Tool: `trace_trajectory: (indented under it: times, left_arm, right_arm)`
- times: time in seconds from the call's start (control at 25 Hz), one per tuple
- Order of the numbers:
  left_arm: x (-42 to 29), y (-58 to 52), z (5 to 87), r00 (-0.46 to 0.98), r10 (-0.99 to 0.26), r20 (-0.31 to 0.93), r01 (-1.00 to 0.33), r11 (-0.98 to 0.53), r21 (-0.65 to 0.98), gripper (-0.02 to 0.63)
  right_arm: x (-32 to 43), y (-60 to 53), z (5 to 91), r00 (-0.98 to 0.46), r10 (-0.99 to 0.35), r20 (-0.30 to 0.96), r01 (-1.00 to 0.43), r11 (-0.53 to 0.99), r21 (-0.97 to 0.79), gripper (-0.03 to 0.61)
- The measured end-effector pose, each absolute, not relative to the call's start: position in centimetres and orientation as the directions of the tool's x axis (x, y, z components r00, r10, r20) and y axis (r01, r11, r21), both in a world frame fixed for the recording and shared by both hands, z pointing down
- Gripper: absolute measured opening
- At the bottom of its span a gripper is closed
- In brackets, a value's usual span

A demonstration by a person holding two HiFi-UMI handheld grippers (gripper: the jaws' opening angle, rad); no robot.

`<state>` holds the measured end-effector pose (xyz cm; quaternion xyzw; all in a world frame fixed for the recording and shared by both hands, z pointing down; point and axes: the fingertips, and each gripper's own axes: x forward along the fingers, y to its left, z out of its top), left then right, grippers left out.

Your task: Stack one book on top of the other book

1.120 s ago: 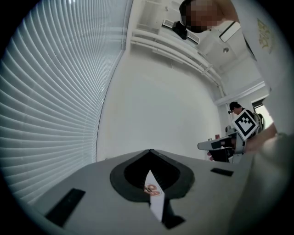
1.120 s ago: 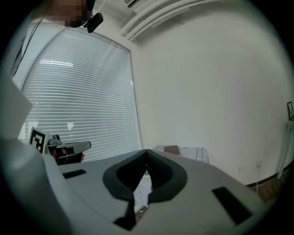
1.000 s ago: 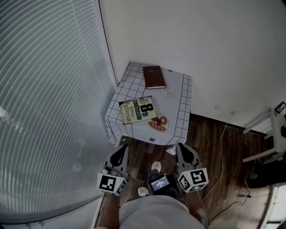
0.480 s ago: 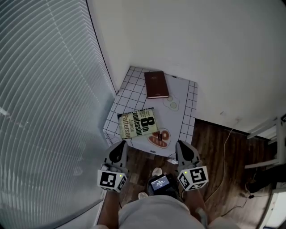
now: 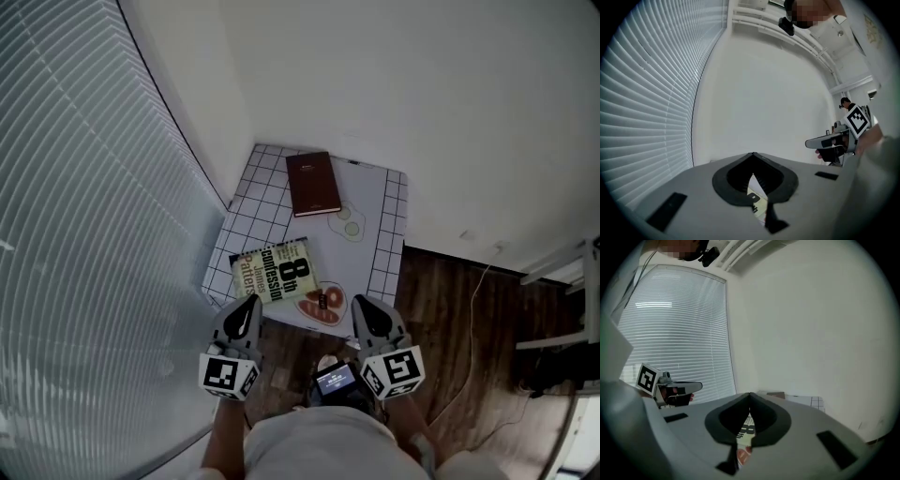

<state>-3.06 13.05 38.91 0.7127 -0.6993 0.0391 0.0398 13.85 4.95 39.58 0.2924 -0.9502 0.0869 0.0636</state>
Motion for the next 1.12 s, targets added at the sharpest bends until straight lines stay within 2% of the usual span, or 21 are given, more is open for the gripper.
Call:
trace_trajectory:
  times: [0.28,0.56,1.12]
  left_arm:
    - [-3.3,10.3,39.5,0.012,-0.991,0.135,-0.999,-0.016,-0.031,0.008]
    - [-4.9,8.9,40.4,0.003,-0.988,0.155,-0.999,-0.008,-0.034,0.008]
    - [-11.7,1.5,44.4,0.137,-0.959,0.247,-0.986,-0.155,-0.055,0.008]
  right_arm:
    - [11.8,4.6,42.0,-0.857,-0.460,0.231,-0.500,0.852,-0.158,0.006]
    - [10.9,3.5,43.0,-0.851,-0.464,0.248,-0.510,0.843,-0.171,0.007]
    - [6.8,1.7,47.6,-0.747,-0.541,0.386,-0.648,0.722,-0.242,0.008]
